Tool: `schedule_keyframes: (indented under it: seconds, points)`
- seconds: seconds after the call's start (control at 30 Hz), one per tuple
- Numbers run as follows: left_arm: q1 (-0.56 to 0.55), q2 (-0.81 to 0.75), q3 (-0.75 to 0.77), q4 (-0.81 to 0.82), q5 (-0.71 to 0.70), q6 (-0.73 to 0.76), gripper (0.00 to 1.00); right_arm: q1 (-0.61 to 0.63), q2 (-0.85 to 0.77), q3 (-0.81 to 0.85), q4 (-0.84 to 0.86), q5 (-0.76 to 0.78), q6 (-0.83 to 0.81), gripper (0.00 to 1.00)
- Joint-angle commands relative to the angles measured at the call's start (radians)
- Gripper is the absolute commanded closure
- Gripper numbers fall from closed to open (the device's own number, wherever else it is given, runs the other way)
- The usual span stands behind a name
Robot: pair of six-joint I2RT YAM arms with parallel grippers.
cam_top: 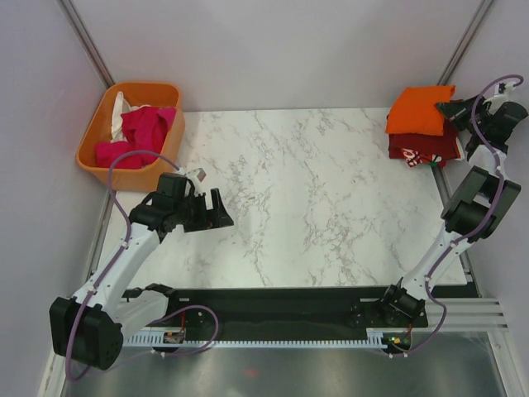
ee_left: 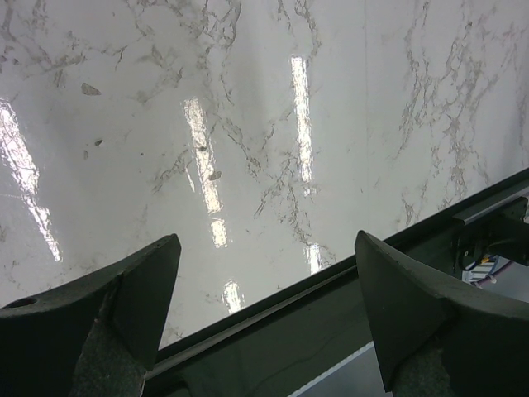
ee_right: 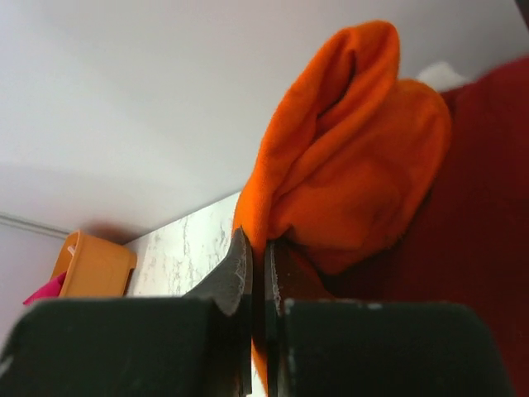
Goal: Fold and stack the t-shirts
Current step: Neatly place the folded tshirt to the corner
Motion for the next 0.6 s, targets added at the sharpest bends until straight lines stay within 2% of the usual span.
schedule_keyframes:
  seconds: [0.0,0.03,0.13,0.27,0.47,0.57]
  points:
    - [0.003,-0.010,-0.003,0.029,0.033,0.028,0.07,-0.207,-0.052,-0.101,-0.318,0.387,0.078,1.00]
    - [0.003,-0.010,-0.003,0.029,0.033,0.029,0.07,-0.220,-0.075,-0.141,-0.341,0.496,0.060,1.00]
    - [0.001,-0.012,-0.005,0.031,0.044,0.029,0.07,-0.255,-0.132,-0.164,-0.430,0.607,0.055,1.00]
    - [0.001,-0.015,-0.003,0.032,0.047,0.031,0.07,-0.244,-0.116,-0.063,-0.502,0.626,0.028,1.00]
    - [0.001,-0.037,-0.006,0.034,0.046,0.029,0.06,-0.151,-0.045,0.256,-0.723,0.727,-0.095,0.93]
    - [0.001,-0.041,-0.005,0.034,0.044,0.029,0.06,-0.086,-0.019,0.438,-0.807,0.892,-0.184,0.86]
